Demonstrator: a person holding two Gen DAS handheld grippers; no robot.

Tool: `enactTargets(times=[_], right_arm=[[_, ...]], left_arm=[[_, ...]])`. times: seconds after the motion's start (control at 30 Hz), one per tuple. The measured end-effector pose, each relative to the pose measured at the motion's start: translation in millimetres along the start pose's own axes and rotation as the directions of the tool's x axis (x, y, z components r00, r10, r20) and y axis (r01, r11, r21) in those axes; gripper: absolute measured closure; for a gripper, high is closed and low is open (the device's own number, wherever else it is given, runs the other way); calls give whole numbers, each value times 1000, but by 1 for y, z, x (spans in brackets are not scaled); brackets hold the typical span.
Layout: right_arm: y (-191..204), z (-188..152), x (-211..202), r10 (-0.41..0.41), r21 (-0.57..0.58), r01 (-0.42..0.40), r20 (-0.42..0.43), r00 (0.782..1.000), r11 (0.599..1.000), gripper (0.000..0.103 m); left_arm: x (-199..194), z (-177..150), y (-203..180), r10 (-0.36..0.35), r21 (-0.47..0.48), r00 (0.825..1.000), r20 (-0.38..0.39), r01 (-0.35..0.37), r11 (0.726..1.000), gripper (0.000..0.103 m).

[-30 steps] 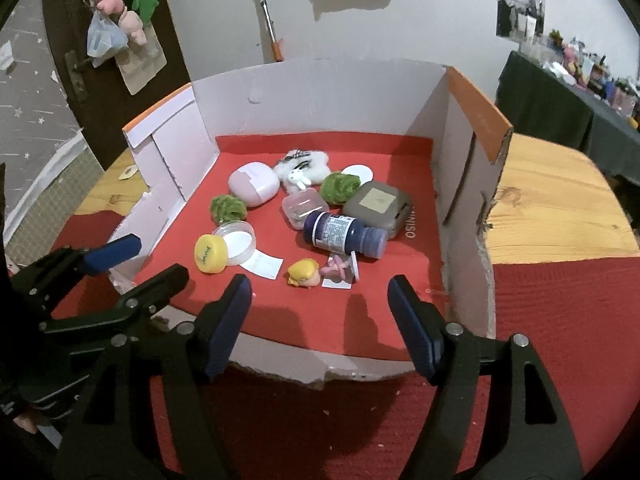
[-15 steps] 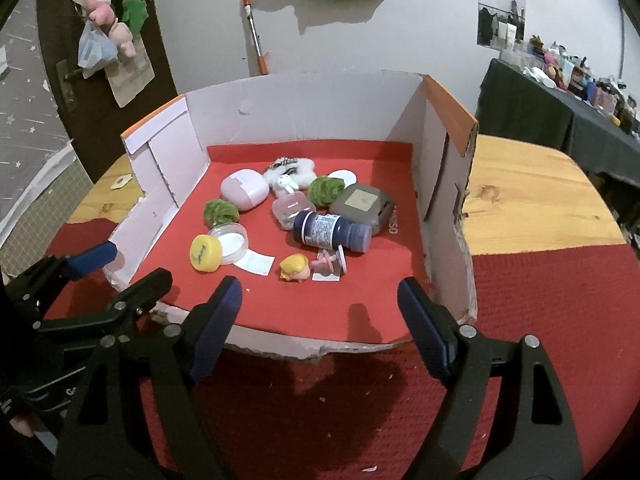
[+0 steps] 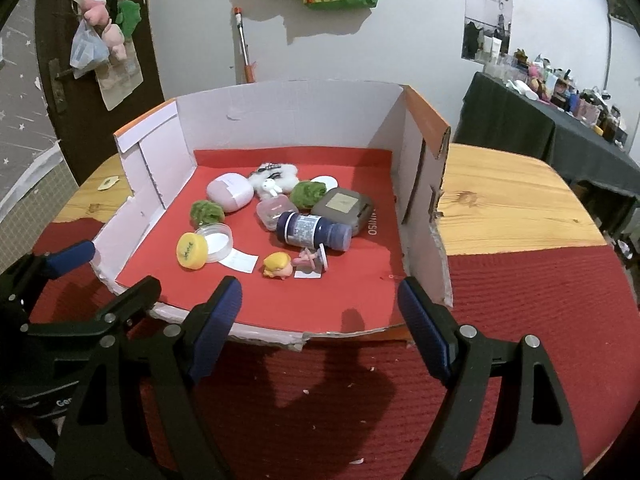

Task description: Organize objects

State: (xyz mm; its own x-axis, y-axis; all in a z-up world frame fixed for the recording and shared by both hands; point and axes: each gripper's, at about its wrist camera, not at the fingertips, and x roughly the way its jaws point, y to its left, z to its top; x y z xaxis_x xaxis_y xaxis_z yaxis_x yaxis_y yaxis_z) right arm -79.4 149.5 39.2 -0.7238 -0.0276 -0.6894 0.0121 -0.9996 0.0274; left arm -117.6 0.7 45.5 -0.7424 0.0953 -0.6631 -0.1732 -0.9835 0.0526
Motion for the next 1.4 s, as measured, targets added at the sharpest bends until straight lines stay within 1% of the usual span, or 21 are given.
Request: enactTargets(times=[0.27,0.33,0.37,0.4,0.57,0.87,1.4], right_arm=[[-2,-1,-1,13,14,-13,8,1000,1000,23],[-2,0,-2,15,19,-15,11,1000,1000,23],[-2,-1,-2,14,19,-14,11,1000,1000,22],[-2,0,-2,13,18,-14,10,1000,1000,22],[-1,0,-1,22,17,-22,11,1000,1000,17],[0,-1,0,15,8,-15,12,1000,1000,16],[0,-3,1,21,8,-21,10,1000,1000,15]], left_arm=[[-4,-1,1,-6,-5,1000,10,6,1000,11],[-6,-2,1,1,-7,1000,15,-1,1000,7],[-7,-2,1,11,-7,1000,20,-11,1000,2],[-8,-2,1,15,-8,1000,23,-15,1000,1],[-5,-4,3,20,-23,1000,16,-20,1000,1],[0,-4,11,22,-45,1000,1,-22,999,1],[7,-7,18,-9,-84,1000,-29,6,996,0]])
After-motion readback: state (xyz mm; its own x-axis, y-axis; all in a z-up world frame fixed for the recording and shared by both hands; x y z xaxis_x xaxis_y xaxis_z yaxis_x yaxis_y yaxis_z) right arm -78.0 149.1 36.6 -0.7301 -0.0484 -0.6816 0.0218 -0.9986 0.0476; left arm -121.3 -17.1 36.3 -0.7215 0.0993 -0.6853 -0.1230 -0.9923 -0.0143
